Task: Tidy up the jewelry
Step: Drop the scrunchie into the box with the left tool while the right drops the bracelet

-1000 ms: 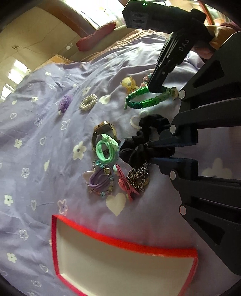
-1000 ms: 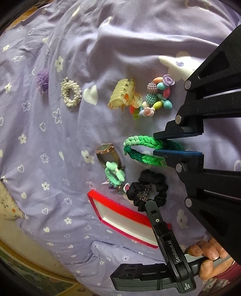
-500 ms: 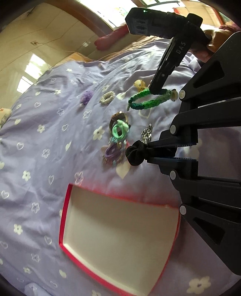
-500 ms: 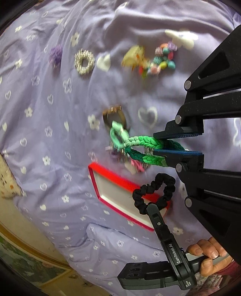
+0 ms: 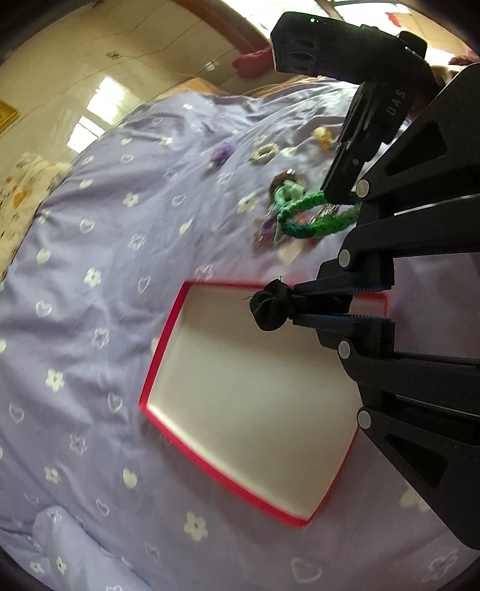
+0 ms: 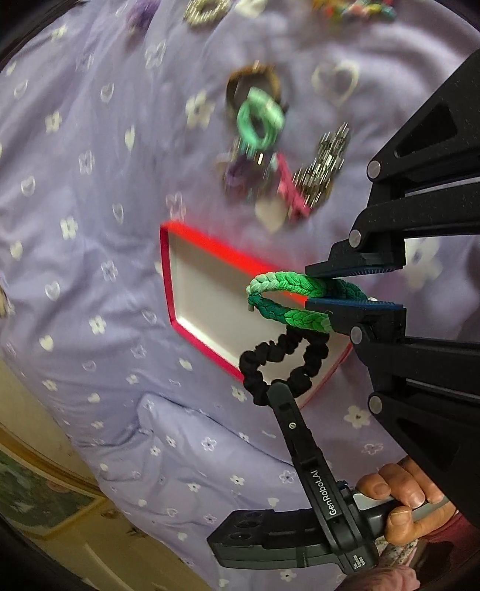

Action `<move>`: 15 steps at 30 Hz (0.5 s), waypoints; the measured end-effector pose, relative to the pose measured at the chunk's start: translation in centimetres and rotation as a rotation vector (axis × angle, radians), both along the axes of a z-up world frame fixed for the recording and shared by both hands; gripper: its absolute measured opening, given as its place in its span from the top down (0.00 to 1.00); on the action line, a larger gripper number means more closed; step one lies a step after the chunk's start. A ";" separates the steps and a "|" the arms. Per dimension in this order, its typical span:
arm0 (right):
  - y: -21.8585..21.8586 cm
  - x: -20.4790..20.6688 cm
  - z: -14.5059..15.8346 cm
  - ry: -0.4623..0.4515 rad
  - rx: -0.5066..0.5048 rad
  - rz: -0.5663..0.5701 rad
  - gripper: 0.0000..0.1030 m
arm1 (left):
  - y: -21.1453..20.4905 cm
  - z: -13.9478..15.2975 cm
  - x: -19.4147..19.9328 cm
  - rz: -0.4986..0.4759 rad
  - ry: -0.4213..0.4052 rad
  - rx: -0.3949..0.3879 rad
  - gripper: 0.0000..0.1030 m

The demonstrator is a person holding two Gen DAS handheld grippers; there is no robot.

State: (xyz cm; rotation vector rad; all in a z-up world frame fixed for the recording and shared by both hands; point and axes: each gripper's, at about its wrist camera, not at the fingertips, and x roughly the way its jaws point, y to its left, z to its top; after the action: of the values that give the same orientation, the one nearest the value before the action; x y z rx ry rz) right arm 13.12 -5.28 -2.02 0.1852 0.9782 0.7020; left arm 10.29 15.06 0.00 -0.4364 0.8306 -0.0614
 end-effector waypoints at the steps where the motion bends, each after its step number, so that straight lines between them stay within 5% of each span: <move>1: 0.6 0.3 0.0 0.002 0.001 0.009 0.90 | 0.8 -0.1 0.1 0.014 0.001 0.001 0.93; 15: 8.7 3.7 -3.4 0.080 -0.029 0.120 0.90 | 6.8 -4.0 1.7 0.116 0.080 0.016 0.93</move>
State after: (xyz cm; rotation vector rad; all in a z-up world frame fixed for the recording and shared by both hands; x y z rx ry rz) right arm 16.79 3.44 -5.45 0.1306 1.0819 0.7941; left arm 11.97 21.84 -3.98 -0.4736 0.8822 0.0703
